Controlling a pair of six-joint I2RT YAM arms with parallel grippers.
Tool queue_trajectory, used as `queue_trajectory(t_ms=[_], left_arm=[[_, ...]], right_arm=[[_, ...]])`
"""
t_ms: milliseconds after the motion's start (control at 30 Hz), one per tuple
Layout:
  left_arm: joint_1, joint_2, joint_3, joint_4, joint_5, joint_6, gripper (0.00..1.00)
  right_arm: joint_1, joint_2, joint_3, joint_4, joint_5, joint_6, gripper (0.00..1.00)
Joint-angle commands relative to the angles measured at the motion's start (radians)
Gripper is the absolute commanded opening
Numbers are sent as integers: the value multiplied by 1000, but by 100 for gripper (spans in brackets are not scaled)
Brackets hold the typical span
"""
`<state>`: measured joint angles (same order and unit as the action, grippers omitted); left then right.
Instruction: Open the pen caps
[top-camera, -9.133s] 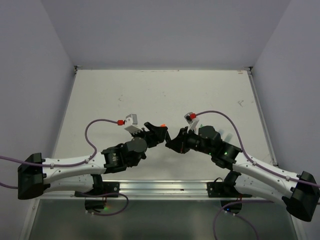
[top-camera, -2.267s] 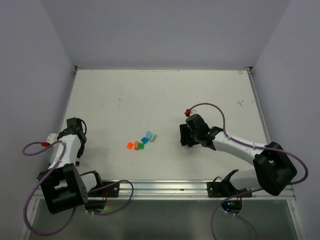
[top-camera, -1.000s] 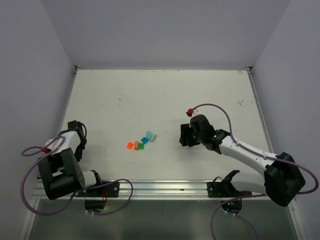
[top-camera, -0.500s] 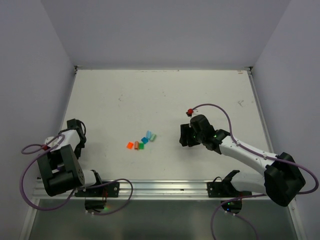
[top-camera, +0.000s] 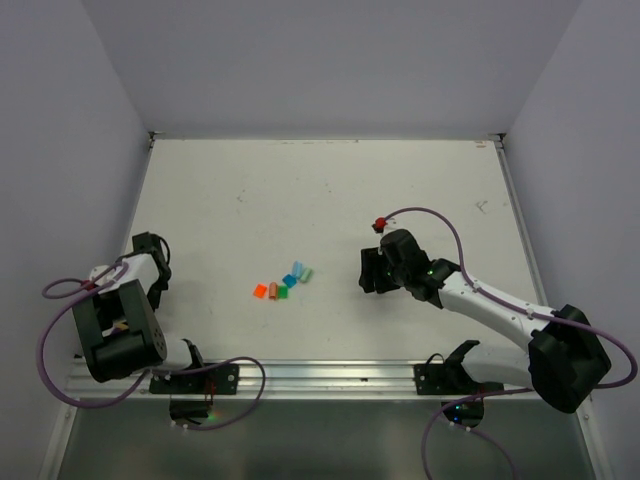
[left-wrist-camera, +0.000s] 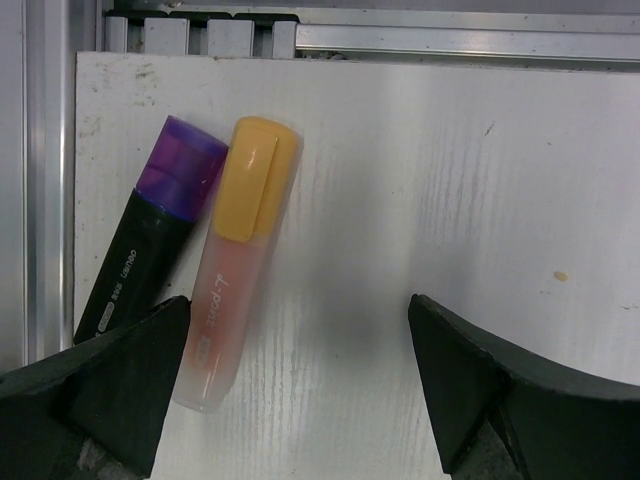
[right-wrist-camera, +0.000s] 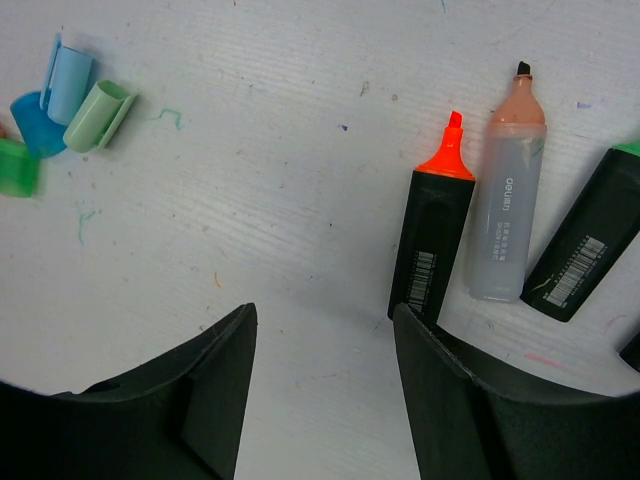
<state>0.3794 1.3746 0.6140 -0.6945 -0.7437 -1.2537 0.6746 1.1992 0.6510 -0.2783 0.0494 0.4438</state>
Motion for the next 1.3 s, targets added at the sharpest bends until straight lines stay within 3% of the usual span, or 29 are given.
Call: queue_trajectory(t_ms=[0, 433, 700, 967, 1133, 1267], left_arm=[[7, 34, 9, 23, 44, 36, 93], [9, 24, -13, -5, 102, 0, 98], [7, 92, -14, -5, 144, -16, 96], [9, 23, -60, 29, 139, -1, 97], [9, 58, -43, 27, 147, 26, 95], [9, 135, -7, -13, 145, 22, 86]], right_arm=[[-1, -23, 19, -7, -5, -16, 61], [-3, -52, 16, -22, 3, -11, 61], [-1, -72, 15, -29, 10, -17, 61], [-1, -72, 4, -22, 7, -19, 61], [-3, -78, 7, -24, 7, -17, 61], [-1, -75, 10, -18, 7, -11, 61]])
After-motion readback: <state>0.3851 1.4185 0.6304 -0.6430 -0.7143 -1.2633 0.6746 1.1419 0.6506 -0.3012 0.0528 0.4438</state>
